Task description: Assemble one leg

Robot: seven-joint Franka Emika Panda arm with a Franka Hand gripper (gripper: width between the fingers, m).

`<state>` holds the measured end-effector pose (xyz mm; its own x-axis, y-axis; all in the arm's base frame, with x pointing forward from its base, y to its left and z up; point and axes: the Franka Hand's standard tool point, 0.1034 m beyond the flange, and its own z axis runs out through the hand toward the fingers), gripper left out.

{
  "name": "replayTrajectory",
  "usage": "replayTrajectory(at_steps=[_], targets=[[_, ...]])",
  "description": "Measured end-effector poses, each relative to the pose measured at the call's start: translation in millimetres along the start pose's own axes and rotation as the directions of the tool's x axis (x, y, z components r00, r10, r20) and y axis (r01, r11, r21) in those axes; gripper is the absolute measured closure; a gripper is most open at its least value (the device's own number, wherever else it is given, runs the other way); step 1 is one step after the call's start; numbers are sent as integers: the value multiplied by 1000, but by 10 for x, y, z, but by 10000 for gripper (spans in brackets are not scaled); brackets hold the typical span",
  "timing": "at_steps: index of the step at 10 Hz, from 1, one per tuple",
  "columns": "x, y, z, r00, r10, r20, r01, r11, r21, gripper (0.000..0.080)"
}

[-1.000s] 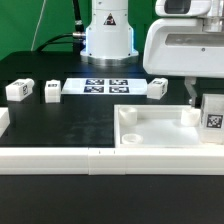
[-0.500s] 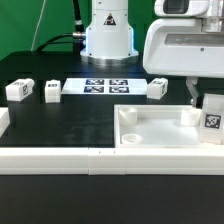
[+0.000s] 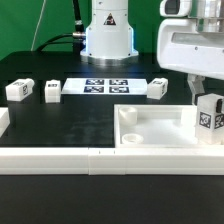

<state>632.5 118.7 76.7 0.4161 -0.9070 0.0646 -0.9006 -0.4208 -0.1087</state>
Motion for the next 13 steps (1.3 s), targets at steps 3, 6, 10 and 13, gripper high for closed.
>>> replayTrajectory(at_steps=[3,6,10,13], targets=[[8,14,0,947,322,7,-322,947,-3,508],[-4,21,-1,783,621,18,-621,784,-13,507],[-32,11,3,690,722,55,-721,692,-29,507],[-44,8,3,741,668,61,-668,744,-26,184]])
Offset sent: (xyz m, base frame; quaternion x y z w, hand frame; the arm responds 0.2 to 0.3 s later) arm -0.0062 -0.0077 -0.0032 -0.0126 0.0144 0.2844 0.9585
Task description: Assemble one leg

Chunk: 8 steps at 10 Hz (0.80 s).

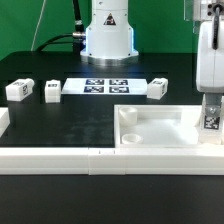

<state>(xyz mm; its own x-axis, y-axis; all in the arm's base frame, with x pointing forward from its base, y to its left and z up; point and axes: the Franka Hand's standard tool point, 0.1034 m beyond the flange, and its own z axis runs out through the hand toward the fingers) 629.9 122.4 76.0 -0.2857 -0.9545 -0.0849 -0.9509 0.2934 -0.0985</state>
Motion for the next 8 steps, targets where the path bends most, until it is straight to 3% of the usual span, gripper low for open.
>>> replayTrajectory(at_steps=[2,4,8], targets=[[2,-8,-4,994,-109,-1,109,994,1,156],[-31,0,-5,922,-386,1,386,922,2,151],[-44,-12,-10,652,-759,-1,759,652,5,150]])
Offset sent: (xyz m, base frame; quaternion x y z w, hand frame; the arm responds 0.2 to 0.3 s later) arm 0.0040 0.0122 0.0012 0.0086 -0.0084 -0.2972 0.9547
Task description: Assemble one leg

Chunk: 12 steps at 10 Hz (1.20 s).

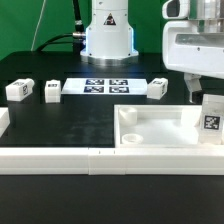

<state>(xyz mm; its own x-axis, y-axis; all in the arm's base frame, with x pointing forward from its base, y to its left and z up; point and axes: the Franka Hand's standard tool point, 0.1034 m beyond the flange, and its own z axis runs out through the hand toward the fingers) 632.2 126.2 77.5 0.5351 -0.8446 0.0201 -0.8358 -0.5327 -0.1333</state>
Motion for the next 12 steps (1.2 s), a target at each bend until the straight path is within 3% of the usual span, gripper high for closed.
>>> replayTrajectory(at_steps=[2,5,8,10,11,12], targets=[[30,12,-1,980,-200,-4,200,980,-4,150],[44,20,-2,876,-482,-14,482,876,-30,150],[86,38,-3,770,-637,-15,636,770,-49,150],[86,38,-3,781,-624,-16,623,781,-49,403],[86,38,-4,781,-624,-16,623,781,-49,403],[88,39,-3,781,-624,-16,623,781,-49,509]])
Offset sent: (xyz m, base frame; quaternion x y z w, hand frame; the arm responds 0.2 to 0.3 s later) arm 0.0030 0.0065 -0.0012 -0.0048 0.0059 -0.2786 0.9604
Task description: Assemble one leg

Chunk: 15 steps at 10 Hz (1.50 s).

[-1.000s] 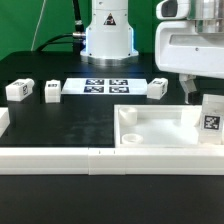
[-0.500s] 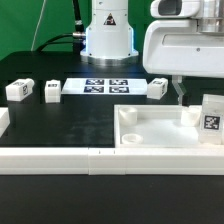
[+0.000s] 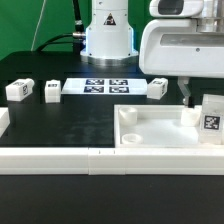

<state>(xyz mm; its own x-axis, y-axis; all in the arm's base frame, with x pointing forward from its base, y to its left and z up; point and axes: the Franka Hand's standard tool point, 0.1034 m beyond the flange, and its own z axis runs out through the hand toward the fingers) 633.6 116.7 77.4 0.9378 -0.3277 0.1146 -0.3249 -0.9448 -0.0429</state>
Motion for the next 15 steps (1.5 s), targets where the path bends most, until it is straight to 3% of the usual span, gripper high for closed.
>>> replayTrajectory(at_steps=[3,6,11,15], targets=[[2,4,0,999,44,0,-44,999,-1,509],[-4,3,0,915,402,-17,-402,915,21,509],[-30,-15,-2,578,816,1,-816,578,30,509],[-28,-11,2,127,991,49,-992,126,21,505]])
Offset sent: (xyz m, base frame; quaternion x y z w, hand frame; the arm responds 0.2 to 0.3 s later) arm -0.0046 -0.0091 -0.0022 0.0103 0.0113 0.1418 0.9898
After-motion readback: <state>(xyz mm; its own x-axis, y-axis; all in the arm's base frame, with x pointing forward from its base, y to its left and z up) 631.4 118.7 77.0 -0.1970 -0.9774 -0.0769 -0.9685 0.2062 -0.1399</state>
